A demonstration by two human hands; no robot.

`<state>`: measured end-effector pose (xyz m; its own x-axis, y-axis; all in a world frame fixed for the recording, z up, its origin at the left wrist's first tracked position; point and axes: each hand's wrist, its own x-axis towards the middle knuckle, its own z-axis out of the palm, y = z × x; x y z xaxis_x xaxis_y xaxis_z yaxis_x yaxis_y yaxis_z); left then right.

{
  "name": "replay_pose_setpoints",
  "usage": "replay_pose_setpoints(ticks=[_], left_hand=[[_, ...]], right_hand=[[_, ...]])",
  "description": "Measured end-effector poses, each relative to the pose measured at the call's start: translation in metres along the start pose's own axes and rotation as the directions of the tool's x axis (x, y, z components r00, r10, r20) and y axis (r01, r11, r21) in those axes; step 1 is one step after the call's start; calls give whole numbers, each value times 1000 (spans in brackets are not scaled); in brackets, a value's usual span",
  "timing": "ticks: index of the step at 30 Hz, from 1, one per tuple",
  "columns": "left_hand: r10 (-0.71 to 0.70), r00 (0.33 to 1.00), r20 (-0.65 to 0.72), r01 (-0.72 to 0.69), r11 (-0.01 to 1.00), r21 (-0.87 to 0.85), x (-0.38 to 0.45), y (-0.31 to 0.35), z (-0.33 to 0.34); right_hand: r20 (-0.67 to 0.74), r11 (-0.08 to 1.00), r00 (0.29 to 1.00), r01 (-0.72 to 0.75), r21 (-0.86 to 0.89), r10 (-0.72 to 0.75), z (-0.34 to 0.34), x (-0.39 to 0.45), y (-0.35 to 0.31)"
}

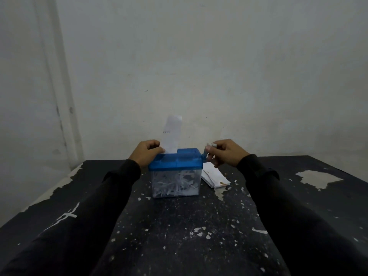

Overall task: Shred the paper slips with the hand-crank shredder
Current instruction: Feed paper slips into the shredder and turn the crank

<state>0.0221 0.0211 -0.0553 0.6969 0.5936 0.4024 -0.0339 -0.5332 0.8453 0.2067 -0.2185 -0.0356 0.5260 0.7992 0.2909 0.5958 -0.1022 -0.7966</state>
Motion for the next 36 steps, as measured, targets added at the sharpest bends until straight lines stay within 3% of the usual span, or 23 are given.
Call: replay_pose_setpoints(ticks=[12, 21, 25, 29, 33, 36], left_hand=[[123, 992, 4, -123, 992, -28, -7, -6, 10], [117, 993, 27, -120, 986, 118, -5, -10, 8], [105, 990, 96, -119, 980, 160, -3, -8, 5], [7, 974, 224, -36, 992, 125, -9, -6, 6], [11, 978, 208, -37, 991, 125, -12, -4, 9], [23, 977, 213, -46, 993, 105, -11, -4, 9]], right_hand=[[-53, 992, 995, -84, 97, 90, 4, 17, -1], [-122, 887, 898, -383, 259, 423, 33, 45, 9], [-312, 913, 877, -273, 303, 366, 48, 49, 24], [-406, 975, 888, -217, 48, 217, 49, 48, 26], [-214, 932, 949, -281, -230, 233, 38, 33, 38], [-76, 915, 950, -311, -257, 302, 39, 15, 49]])
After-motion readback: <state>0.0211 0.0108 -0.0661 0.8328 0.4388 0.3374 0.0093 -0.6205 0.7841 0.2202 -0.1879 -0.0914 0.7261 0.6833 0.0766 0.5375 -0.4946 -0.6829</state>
